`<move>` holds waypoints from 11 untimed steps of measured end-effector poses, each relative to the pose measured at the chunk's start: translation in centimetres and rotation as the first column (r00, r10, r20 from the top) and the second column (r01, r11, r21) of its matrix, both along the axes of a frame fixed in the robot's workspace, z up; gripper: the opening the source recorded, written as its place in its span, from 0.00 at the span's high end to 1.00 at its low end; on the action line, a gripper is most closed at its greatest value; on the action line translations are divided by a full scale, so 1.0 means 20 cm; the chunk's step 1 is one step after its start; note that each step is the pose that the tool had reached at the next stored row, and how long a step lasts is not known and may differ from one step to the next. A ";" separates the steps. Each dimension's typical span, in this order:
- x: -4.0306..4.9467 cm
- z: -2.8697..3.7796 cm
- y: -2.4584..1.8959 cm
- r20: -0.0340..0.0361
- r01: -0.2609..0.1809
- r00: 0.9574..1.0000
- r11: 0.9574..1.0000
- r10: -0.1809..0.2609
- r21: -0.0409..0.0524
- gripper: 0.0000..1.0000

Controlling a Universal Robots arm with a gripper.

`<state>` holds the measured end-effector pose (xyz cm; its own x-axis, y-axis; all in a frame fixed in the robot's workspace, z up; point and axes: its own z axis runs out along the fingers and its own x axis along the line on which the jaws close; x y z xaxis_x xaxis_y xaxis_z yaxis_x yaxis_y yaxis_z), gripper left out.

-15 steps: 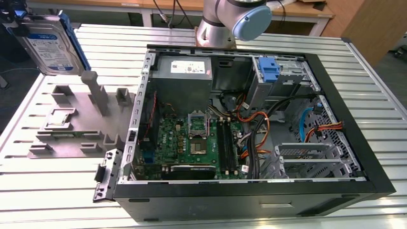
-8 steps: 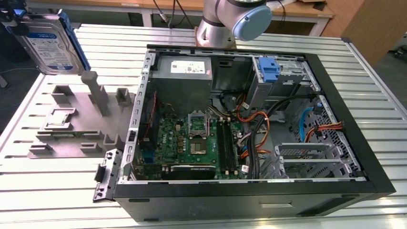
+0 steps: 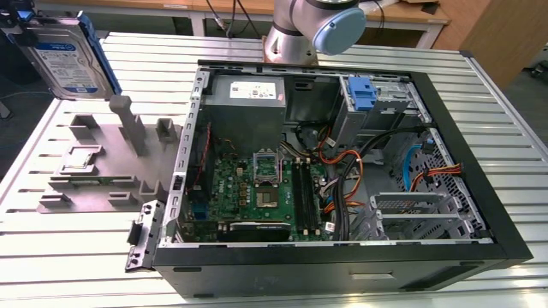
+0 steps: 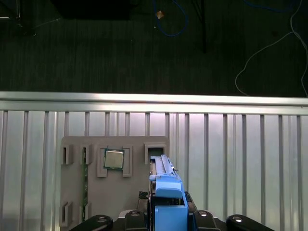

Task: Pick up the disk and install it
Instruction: 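Pick up the disk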

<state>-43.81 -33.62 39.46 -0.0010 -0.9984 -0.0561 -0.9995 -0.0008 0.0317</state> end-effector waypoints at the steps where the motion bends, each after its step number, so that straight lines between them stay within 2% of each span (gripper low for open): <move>1: 0.000 0.001 0.000 0.000 0.000 1.000 1.000 0.000 0.000 0.64; 11: 0.000 0.010 0.000 0.000 0.000 1.000 1.000 0.000 0.000 0.64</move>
<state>-43.80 -33.62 39.66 -0.0009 -0.9984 -0.0561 -0.9995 -0.0009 0.0317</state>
